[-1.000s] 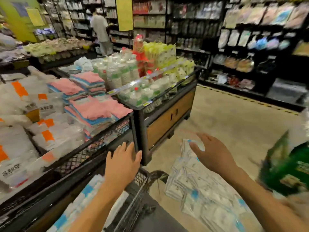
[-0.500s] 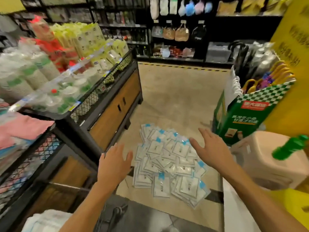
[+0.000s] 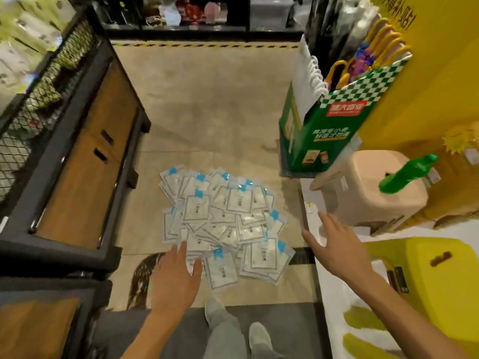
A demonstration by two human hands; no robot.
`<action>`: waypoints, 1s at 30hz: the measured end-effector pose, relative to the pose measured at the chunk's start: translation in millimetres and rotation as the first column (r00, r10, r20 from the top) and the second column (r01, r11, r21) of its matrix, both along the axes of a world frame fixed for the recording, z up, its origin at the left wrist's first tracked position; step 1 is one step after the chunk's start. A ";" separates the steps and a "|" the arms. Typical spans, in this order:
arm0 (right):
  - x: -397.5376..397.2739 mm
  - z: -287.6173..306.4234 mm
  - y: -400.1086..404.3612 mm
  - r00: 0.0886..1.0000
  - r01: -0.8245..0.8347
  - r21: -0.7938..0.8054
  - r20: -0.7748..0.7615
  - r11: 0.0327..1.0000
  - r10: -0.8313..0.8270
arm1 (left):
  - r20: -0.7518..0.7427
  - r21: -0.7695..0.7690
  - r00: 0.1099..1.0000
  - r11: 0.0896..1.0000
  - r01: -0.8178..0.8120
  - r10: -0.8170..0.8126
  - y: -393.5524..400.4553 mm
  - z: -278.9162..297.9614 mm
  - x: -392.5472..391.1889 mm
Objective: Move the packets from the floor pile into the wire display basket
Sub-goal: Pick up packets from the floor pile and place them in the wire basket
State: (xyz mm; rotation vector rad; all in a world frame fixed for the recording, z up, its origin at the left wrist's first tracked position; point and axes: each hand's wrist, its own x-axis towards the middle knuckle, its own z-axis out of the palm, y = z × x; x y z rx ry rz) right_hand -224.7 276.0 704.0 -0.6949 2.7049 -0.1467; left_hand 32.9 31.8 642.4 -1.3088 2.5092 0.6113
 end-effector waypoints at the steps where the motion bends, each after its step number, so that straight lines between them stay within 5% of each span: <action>1: -1.5 -12.8 -5.2 1.000 0.012 0.013 -0.007 1.000 -0.012 | 0.033 -0.001 0.999 1.000 0.019 -0.019 -6.8 -17.8 -5.6; 7: -23.2 -144.9 -42.8 0.997 0.078 0.045 0.022 0.996 -0.080 | 0.098 -0.008 0.992 0.996 0.084 -0.082 -46.3 -142.0 -43.3; 19: -53.8 -547.7 -63.1 0.992 0.038 0.131 0.113 0.991 -0.053 | 0.198 0.077 0.980 0.997 -0.026 0.011 -48.7 -517.8 -68.5; 30: -66.0 -828.6 -50.5 0.926 0.339 -0.042 0.195 0.940 -0.325 | 0.230 -0.055 0.944 0.971 -0.231 0.238 -12.8 -783.9 -28.5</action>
